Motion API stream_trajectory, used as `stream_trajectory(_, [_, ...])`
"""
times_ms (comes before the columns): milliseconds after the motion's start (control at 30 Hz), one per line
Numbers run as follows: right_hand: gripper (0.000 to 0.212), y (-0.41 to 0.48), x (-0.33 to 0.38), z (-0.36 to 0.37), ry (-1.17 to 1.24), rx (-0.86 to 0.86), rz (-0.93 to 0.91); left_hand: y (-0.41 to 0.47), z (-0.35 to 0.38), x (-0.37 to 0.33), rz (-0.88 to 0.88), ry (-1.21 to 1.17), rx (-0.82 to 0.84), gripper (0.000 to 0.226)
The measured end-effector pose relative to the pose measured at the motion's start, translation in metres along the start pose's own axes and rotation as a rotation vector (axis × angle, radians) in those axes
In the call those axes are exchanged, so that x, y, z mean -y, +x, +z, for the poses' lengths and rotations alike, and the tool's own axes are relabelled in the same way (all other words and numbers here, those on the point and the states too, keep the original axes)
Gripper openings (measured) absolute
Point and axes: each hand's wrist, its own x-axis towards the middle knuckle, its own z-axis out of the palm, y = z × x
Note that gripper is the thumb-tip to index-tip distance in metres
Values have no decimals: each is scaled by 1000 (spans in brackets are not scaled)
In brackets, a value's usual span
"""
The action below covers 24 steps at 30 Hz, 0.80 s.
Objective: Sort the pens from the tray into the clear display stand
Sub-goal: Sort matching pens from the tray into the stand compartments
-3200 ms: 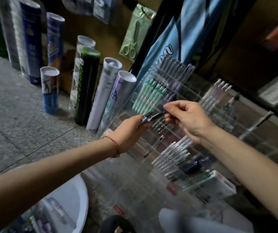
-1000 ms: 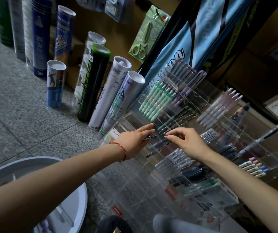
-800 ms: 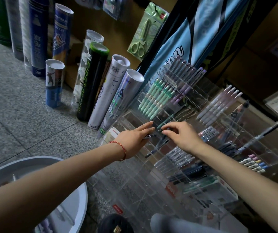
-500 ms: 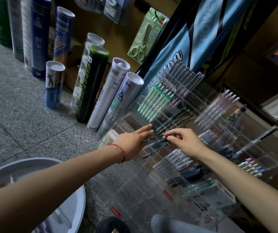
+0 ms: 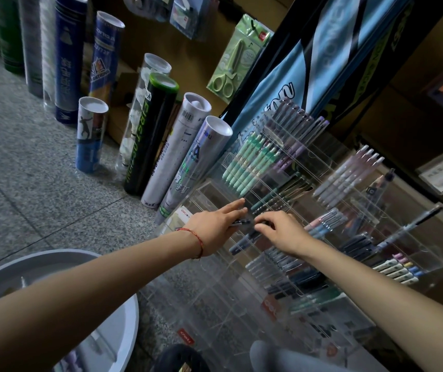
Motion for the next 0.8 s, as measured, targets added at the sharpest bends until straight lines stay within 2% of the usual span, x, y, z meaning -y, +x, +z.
stream_trajectory(133, [47, -3, 7, -1, 0, 114, 16, -3, -2, 0, 1, -53, -42, 46])
stream_trajectory(200, [56, -8, 12, -14, 69, 55, -1, -7, -6, -5, 10, -109, -143, 46])
stream_trajectory(233, [53, -13, 16, -22, 129, -27, -35, -8, -9, -7, -2, -179, -185, 44])
stream_trajectory(300, [34, -24, 26, -35, 327, -131, -102, -10, -15, -10, 9, -318, -214, 34])
stream_trajectory(367, [16, -35, 36, -36, 454, -60, -143, -9, -19, -15, 51, -400, -234, 29])
stream_trajectory(467, [14, -40, 41, -30, 610, -22, -133, -5, -23, -30, 56, -557, -252, 25])
stream_trajectory(567, [11, -39, 41, -39, 759, -58, -99, 0, -28, -40, -40, -912, -214, 28])
stream_trajectory(600, [9, -40, 41, -41, 792, -62, -91, 1, -31, -41, -49, -935, -211, 28])
stream_trajectory(667, [11, -39, 40, -40, 864, -91, -59, 3, -32, -40, -20, -776, -234, 25])
stream_trajectory(733, [13, -38, 41, -36, 943, -154, -12, 5, -30, -40, 27, -617, -316, 22])
stream_trajectory(800, [13, -36, 42, -36, 1002, -208, 18, 9, -28, -41, 34, -596, -428, 20])
